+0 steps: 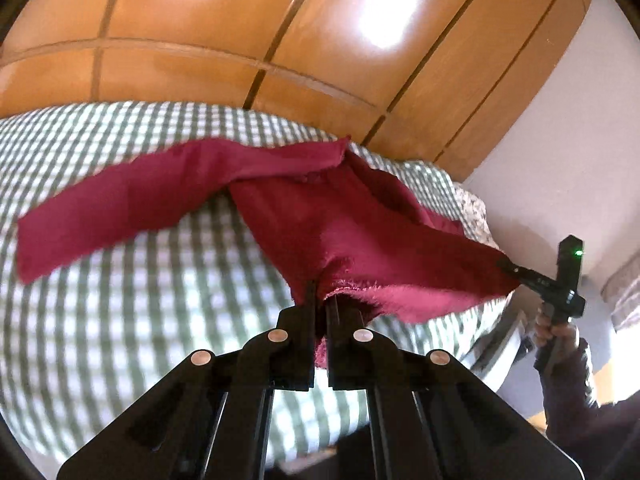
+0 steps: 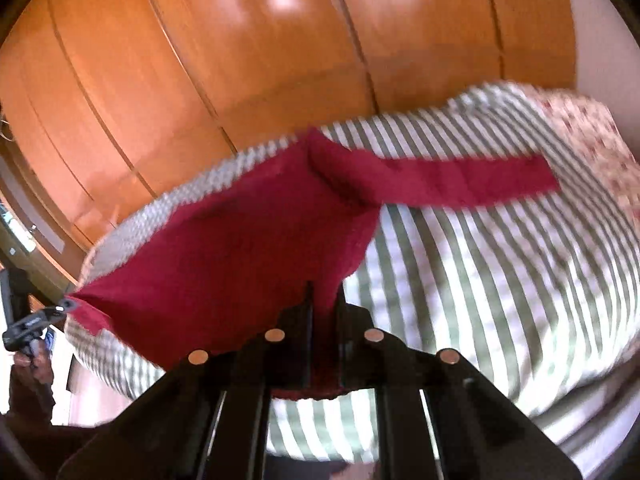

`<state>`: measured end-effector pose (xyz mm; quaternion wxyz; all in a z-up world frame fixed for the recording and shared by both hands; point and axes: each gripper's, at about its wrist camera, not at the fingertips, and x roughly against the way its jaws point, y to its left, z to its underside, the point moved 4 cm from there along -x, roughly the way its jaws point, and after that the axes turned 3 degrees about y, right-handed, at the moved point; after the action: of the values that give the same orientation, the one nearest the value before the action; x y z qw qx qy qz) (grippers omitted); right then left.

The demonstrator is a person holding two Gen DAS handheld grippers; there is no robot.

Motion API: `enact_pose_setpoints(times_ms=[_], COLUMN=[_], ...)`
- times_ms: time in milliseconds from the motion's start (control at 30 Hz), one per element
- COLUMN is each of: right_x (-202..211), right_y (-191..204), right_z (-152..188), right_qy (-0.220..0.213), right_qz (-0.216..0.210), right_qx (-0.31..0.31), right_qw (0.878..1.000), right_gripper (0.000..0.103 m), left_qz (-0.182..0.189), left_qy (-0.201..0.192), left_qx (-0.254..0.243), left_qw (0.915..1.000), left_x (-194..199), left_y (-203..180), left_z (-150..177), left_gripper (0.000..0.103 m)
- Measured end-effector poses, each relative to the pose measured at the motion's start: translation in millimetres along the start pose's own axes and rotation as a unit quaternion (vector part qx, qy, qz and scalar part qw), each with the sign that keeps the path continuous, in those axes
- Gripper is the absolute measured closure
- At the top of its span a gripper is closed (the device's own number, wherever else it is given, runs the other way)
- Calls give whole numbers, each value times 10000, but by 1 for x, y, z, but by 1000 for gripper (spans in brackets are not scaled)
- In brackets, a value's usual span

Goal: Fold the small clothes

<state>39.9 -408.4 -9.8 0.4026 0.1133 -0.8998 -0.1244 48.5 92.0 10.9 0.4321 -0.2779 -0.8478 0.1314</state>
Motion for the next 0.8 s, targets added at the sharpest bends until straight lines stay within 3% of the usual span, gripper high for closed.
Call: enact_pose_setpoints(times_ms=[167, 233, 300, 333, 367, 400, 433, 467, 600, 733, 800], right_x=[-35, -48, -58, -57, -57, -54, -52, -48, -46, -76, -100], right_y=[-34, -40, -43, -41, -39, -39, -40, -38, -13, 33, 59], right_z=[59, 74, 77, 78, 76, 69, 63, 55, 34, 30, 32], right_qy=[812, 1074, 1214, 1209, 1191, 1084, 998, 849, 482, 541, 701], right_qz=[724, 963, 1013, 1061, 1155, 1291, 1389, 1519, 1379, 820, 472], right_qx=[-35, 17, 65, 84, 130, 176, 202, 260, 518, 788, 860], right_qw=[9941, 9895, 9874, 9869, 9861, 9855, 9851, 9844, 9879, 9920, 9927], right_gripper=[96, 96, 94, 93, 88, 78, 69, 54, 46, 44, 43], left_qz=[-58, 158, 301, 353, 254, 170, 161, 263, 331, 551, 429], left_qy=[689, 991, 974, 931, 852, 806, 774, 757, 769, 1271, 1509], left_qx=[14, 5, 272, 441, 575, 700, 932, 1139, 1336, 1103, 944], left_qw=[9976, 9950, 9944, 9941, 9944, 9941, 9925, 9903, 9875, 9842, 9831], left_x=[-20, -28, -30, -31, -30, -27, -28, -30, -37, -62, -78], left_y=[-2, -1, 7, 15, 24, 31, 41, 49, 55, 43, 38], left_z=[60, 82, 85, 83, 82, 82, 82, 82, 87, 102, 109], left_gripper=[101, 100, 100, 96, 80, 70, 54, 52, 52, 52, 92])
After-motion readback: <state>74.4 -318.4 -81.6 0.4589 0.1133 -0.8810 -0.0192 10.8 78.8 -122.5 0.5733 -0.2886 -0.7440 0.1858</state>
